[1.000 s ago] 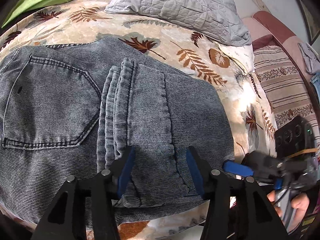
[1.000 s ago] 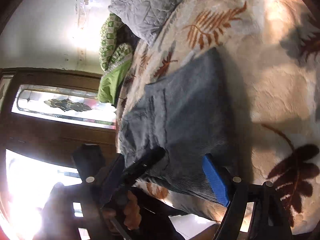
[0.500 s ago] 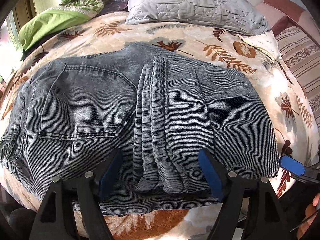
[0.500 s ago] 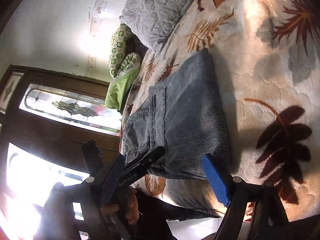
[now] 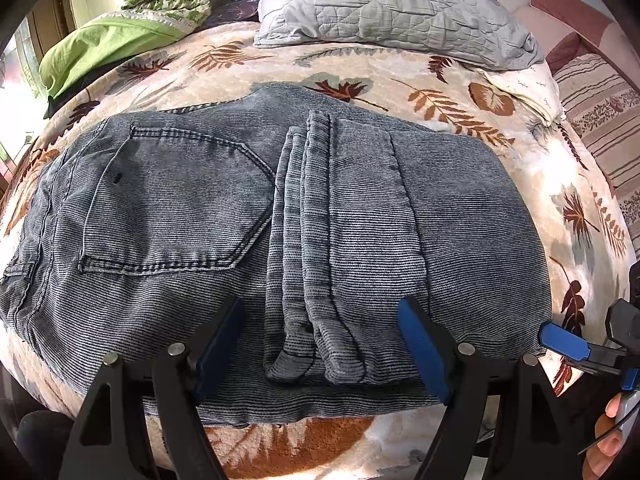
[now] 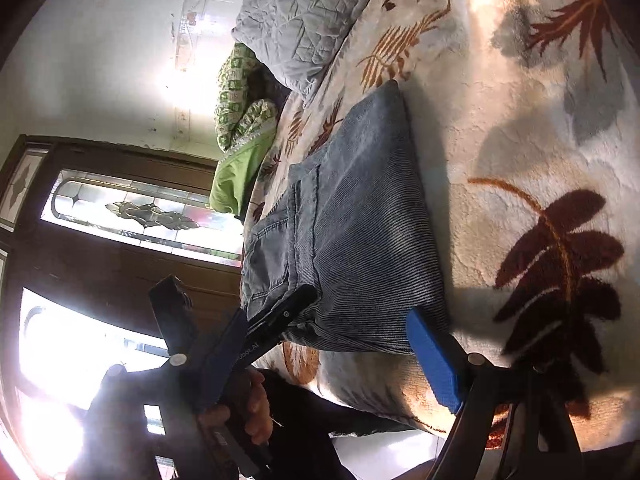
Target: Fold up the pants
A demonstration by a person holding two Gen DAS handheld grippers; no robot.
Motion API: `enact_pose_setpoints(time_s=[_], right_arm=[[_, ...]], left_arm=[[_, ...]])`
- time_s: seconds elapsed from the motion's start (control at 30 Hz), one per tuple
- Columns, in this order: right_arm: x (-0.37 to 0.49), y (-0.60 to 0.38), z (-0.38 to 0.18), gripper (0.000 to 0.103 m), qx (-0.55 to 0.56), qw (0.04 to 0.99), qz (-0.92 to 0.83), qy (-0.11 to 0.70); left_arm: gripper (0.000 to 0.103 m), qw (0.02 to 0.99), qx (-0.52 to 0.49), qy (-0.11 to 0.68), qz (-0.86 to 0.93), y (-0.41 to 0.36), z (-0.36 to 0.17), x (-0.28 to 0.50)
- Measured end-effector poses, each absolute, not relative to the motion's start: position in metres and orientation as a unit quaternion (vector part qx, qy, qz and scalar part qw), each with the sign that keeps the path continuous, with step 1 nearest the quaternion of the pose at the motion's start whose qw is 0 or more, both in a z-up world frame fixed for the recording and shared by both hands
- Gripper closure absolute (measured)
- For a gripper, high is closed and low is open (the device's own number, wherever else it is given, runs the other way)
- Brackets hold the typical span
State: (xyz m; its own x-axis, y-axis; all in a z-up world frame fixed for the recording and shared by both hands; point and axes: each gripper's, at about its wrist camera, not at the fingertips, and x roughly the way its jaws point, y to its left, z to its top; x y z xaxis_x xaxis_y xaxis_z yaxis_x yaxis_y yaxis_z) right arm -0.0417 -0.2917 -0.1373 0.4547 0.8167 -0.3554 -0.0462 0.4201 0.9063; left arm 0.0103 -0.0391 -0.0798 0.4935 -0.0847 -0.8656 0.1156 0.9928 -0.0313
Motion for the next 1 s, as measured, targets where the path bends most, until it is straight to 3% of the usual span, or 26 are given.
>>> enact_pose_setpoints(time_s=[0.23,0.5,0.63,0.9,1.0], right_arm=[[-0.042,-0.295,-0.139,0.019,0.462,0.716,0.294,0.432],[-0.007,-0.294,-0.097,0.019,0.445,0.732,0.315,0.408],[0.021,-0.286,-0.13,0.019,0.434,0.715,0.275,0.474],[0.036,-0.29,-0.091,0.018,0.422,0.742,0.291,0.431],[0.06,-0.283,-0.121,0.016,0.411,0.727,0.262,0.483]], left_arm=[[0.023,0.864,0.014,0.5,-0.062,-0.038,-0.08,0.01],[0.022,0.864,0.014,0.498,-0.065,-0.038,-0.08,0.01],[0.021,0.865,0.015,0.498,-0.065,-0.038,-0.081,0.01],[0.018,0.867,0.016,0.493,-0.068,-0.039,-0.082,0.009],[0.017,0.866,0.018,0.494,-0.069,-0.04,-0.082,0.01]])
